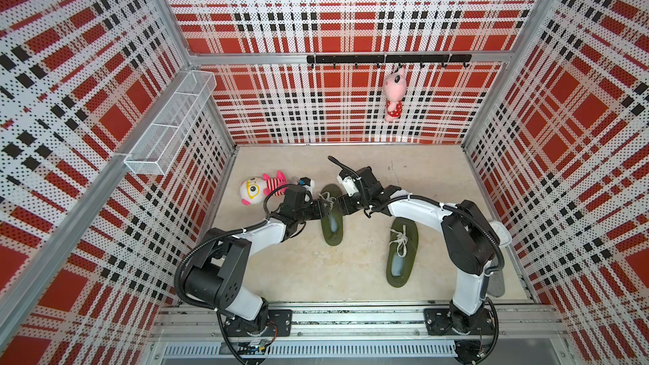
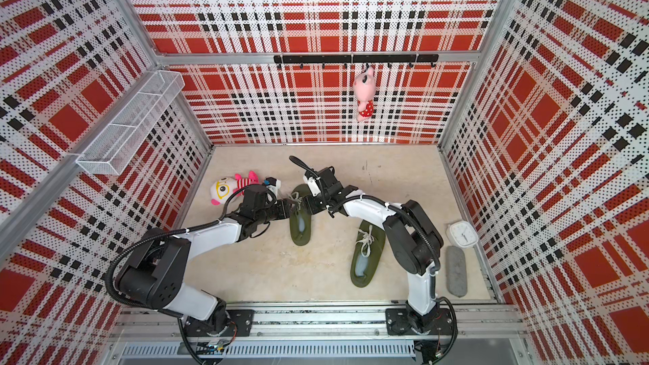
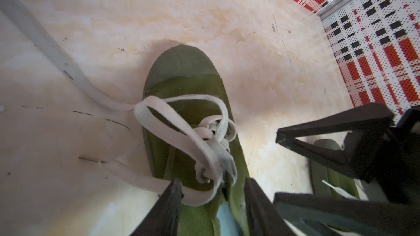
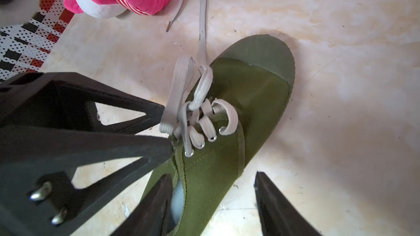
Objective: Remove the insole from the shoe
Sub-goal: Untie the shoelace on the shoe.
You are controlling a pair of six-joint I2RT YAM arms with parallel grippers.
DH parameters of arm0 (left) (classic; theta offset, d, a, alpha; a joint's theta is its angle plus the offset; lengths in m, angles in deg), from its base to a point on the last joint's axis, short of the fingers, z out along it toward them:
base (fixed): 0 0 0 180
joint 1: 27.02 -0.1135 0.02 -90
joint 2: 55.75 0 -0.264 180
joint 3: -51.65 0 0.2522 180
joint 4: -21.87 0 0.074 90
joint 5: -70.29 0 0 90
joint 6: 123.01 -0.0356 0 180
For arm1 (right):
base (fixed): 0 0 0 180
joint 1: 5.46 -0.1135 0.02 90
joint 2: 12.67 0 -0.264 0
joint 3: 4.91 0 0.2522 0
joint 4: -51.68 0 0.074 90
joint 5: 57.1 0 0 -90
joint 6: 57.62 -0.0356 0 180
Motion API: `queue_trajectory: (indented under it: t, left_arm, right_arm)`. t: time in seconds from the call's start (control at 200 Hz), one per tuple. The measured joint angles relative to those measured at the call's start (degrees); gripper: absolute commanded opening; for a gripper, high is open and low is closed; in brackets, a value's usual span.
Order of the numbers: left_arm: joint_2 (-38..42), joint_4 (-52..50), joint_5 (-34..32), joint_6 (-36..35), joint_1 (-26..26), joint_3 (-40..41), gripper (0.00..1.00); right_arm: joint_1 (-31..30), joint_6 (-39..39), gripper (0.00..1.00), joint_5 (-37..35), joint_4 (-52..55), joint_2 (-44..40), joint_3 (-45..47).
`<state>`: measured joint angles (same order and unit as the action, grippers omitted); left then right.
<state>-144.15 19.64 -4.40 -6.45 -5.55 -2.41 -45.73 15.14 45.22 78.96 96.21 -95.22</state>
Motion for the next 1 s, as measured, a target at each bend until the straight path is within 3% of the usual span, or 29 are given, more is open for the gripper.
queue_trajectory:
  t: [0.271,0.431,0.752,0.997]
  left_arm:
    - [-0.1,0.0,-1.2,-0.4,0.0,-0.1,0.10]
    - [0.4,-0.8,-2.0,-1.1,-0.1,-0.1,0.02]
    - [8.4,-2.6,-3.0,-1.0,-4.5,0.3,0.00]
    - [9.2,-2.9,-3.5,-0.4,-7.1,2.0,0.00]
  right_arm:
    - [0.0,-0.2,0.62,0.0,-0.1,0.0,0.3]
    - [0.0,0.5,0.61,0.4,-0.7,0.0,0.2]
    - [-0.9,2.2,0.49,0.5,-1.4,0.8,-3.7]
    - [-2.4,2.7,0.39,-0.4,-1.0,4.7,-9.8]
